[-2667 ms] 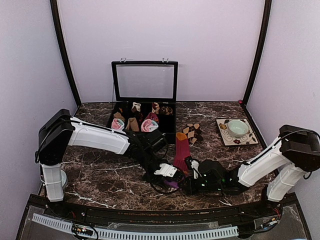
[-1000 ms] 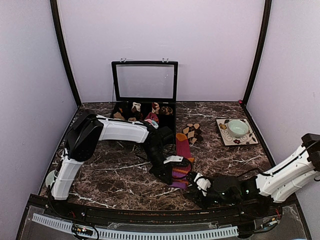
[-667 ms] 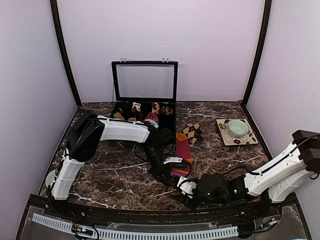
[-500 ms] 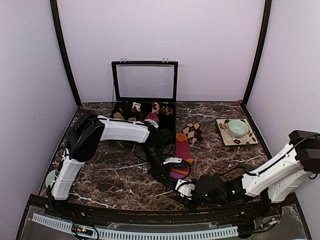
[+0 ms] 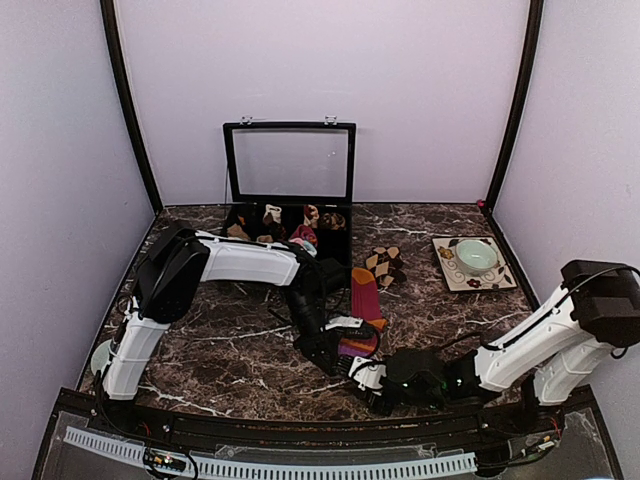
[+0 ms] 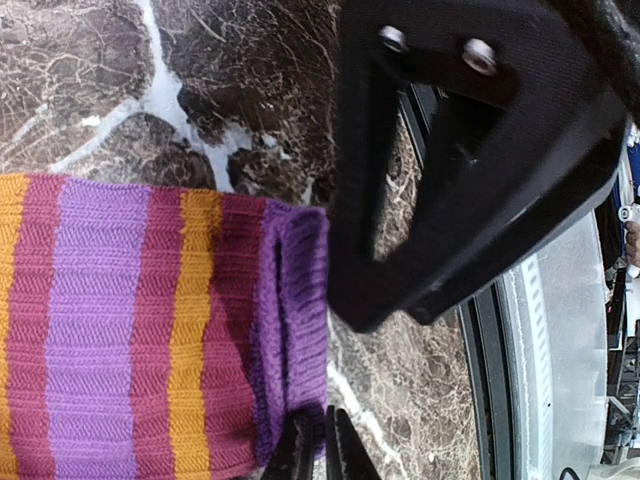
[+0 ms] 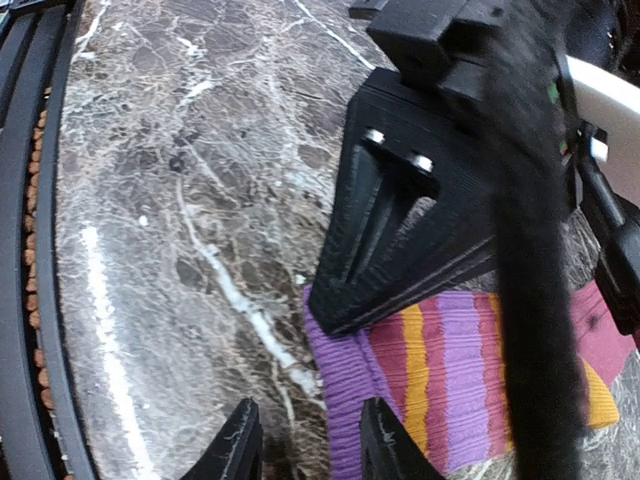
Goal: Roll the socks
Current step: Roll the sock at the center of the board.
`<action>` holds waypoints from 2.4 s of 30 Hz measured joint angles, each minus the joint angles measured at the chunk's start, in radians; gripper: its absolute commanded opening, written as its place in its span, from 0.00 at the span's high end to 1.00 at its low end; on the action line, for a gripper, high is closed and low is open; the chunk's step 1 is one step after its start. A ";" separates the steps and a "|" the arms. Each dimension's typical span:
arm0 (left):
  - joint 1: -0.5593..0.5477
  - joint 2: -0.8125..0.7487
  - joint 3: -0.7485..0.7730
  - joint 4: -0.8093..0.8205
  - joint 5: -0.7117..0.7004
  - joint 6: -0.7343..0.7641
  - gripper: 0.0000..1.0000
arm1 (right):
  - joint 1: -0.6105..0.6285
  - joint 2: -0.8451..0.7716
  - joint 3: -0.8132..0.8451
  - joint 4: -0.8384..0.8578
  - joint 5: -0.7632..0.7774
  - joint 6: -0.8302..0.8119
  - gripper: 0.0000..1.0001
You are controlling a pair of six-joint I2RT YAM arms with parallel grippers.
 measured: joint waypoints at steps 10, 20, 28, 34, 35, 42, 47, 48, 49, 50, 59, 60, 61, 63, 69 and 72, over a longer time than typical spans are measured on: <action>0.000 0.000 0.000 -0.005 -0.002 0.002 0.88 | -0.027 0.068 -0.018 0.073 -0.002 0.005 0.85; 0.011 -0.010 -0.001 -0.039 0.031 0.000 0.25 | -0.027 0.092 -0.039 0.141 0.002 0.064 1.00; 0.101 -0.191 -0.207 0.113 -0.011 -0.021 0.13 | -0.032 0.053 -0.049 0.095 -0.029 0.190 1.00; 0.111 -0.435 -0.469 0.333 -0.054 -0.042 0.19 | -0.068 -0.043 -0.073 -0.006 -0.097 0.301 1.00; 0.105 -0.468 -0.500 0.366 -0.064 -0.039 0.21 | -0.086 -0.059 -0.076 -0.022 -0.117 0.323 1.00; 0.026 -0.527 -0.570 0.477 -0.158 0.037 0.33 | -0.161 -0.108 -0.089 -0.088 -0.225 0.452 1.00; -0.043 -0.473 -0.504 0.486 -0.186 0.062 0.42 | -0.200 -0.097 -0.088 -0.080 -0.298 0.514 1.00; -0.053 -0.459 -0.489 0.490 -0.189 0.064 0.43 | -0.209 -0.094 -0.088 -0.076 -0.315 0.526 1.00; -0.064 -0.446 -0.476 0.495 -0.192 0.067 0.44 | -0.216 -0.092 -0.088 -0.072 -0.330 0.535 1.00; -0.071 -0.435 -0.468 0.499 -0.195 0.068 0.44 | -0.226 -0.089 -0.087 -0.068 -0.347 0.546 1.00; -0.103 -0.365 -0.435 0.544 -0.228 0.083 0.54 | -0.317 -0.057 -0.086 -0.035 -0.504 0.662 1.00; -0.103 -0.363 -0.435 0.552 -0.235 0.089 0.56 | -0.325 -0.052 -0.086 -0.029 -0.519 0.671 1.00; -0.103 -0.360 -0.435 0.559 -0.243 0.090 0.56 | -0.331 -0.047 -0.086 -0.023 -0.535 0.683 1.00; -0.106 -0.351 -0.435 0.575 -0.254 0.093 0.58 | -0.340 -0.036 -0.086 -0.010 -0.562 0.700 1.00; -0.121 -0.305 -0.431 0.604 -0.270 0.096 0.63 | -0.352 -0.022 -0.084 0.006 -0.608 0.740 1.00; -0.123 -0.299 -0.431 0.605 -0.269 0.097 0.63 | -0.359 -0.019 -0.082 0.006 -0.621 0.752 1.00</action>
